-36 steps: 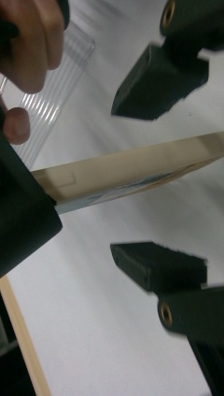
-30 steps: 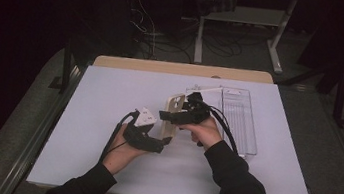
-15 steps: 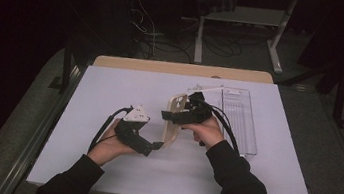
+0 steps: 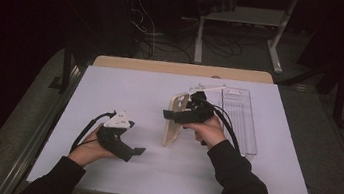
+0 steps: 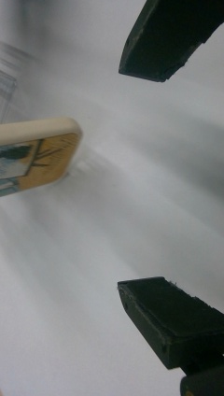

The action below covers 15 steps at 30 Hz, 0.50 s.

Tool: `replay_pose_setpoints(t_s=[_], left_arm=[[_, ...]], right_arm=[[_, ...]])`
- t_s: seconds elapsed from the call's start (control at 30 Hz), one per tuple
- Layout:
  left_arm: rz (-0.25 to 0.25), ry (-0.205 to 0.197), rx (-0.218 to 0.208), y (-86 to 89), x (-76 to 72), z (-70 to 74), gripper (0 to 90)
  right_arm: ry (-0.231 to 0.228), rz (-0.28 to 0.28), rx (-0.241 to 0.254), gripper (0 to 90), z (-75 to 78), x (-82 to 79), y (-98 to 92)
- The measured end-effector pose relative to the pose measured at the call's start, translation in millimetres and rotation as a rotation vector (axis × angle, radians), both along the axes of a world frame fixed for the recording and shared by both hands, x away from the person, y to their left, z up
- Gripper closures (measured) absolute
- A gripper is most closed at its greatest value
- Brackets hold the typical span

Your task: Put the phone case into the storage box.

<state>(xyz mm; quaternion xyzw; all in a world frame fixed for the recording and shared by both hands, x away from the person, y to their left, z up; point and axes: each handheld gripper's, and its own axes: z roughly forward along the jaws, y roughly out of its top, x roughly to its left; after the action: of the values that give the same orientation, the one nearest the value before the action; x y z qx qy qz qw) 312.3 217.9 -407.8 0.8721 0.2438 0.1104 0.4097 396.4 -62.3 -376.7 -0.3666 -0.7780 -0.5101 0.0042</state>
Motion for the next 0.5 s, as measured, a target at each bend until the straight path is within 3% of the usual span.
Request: replay_pose_setpoints(t_s=[0.43, 0.47, 0.5], left_arm=[[0.039, -0.023, 0.029, 26.6, -15.7, -15.1, 0.0], [0.047, -0.009, 0.011, 28.1, -16.2, -17.5, 0.0], [0.037, -0.01, 0.033, 31.1, -15.6, -17.7, 0.0]], right_arm=[[-0.002, -0.009, 0.004, 6.7, 3.9, -0.1, -3.8], [0.002, -0.012, 0.005, 6.7, 4.2, -0.2, -4.0], [0.01, -0.017, 0.007, 6.8, 4.8, -0.2, -4.5]])
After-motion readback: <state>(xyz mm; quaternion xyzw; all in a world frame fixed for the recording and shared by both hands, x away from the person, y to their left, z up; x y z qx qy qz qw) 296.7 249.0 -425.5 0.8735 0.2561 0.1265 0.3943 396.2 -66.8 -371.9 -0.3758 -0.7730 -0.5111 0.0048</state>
